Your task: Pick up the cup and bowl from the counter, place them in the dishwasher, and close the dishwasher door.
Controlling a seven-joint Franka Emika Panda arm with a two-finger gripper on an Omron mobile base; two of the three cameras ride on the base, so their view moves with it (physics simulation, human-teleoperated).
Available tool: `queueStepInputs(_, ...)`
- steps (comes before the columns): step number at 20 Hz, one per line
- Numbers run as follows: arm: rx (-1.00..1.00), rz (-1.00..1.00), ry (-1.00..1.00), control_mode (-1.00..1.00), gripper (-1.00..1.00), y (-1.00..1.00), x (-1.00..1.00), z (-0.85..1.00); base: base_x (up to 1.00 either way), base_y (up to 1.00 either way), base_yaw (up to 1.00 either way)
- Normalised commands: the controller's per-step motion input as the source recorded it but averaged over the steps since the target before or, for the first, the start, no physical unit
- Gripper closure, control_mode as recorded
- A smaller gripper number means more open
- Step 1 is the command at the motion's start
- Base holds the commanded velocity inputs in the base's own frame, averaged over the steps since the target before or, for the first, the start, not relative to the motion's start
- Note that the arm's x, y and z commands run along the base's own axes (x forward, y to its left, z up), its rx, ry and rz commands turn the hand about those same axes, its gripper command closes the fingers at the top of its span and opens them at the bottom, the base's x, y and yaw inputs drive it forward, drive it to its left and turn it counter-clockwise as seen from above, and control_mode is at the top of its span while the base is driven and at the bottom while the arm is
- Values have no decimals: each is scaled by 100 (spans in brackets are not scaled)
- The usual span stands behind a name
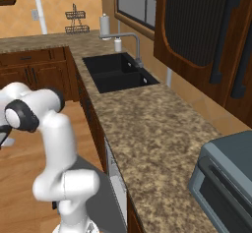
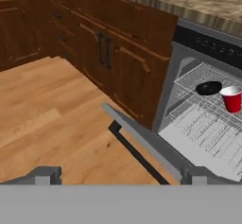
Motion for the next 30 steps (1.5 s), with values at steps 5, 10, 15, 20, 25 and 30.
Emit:
queueStepInputs(5, -5, -16, -41, -100, -100, 79, -53, -87, 0, 0, 0)
queueStepInputs(10, -4, -9, -70, -100, -100, 14, -99, -2, 0, 0, 0)
queueStepInputs(15, 8, -7, -61, -100, -100, -38, -94, 65, 0, 0, 0)
queueStepInputs(20, 35, -15, -17, -100, -100, -61, -42, 90, 0, 0, 0)
queueStepInputs(25, 48, -16, 0, -100, -100, -77, -25, 56, 0, 0, 0)
queueStepInputs(30, 39, -11, 0, -100, -100, -86, -2, -37, 0, 0, 0)
